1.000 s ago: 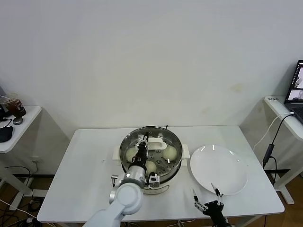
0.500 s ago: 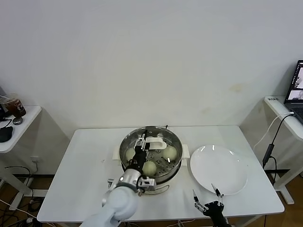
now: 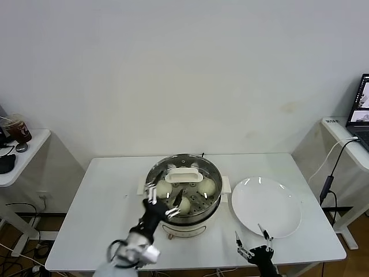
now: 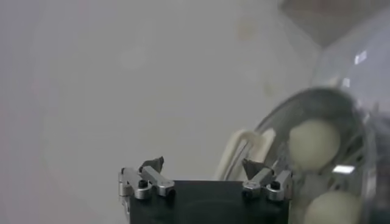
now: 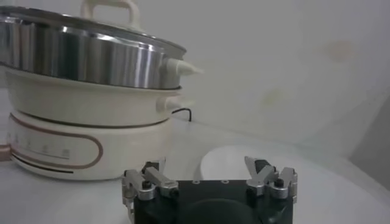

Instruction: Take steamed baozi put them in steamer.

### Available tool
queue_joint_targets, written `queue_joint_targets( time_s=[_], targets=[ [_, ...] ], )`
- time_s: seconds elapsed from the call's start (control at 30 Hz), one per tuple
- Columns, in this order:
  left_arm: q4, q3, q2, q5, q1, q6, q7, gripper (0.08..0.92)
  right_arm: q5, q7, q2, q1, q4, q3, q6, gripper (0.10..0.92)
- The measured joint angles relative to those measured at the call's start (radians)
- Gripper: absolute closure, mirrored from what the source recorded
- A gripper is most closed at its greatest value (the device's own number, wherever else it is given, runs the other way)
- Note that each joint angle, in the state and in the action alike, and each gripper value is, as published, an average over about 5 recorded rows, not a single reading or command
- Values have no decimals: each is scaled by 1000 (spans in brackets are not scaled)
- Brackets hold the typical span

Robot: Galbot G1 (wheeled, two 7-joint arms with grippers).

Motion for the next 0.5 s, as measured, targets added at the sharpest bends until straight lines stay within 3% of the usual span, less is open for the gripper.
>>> queue_joint_targets(
  time_s=[0.23, 0.5],
  targets=[
    [-46, -182, -31, -342, 274, -199, -50, 177, 67, 22, -24, -22, 39, -16, -24, 203],
    [16, -294, -92, -541, 450, -406, -70, 177, 138, 60, -66, -65, 90, -51, -47, 203]
  ],
)
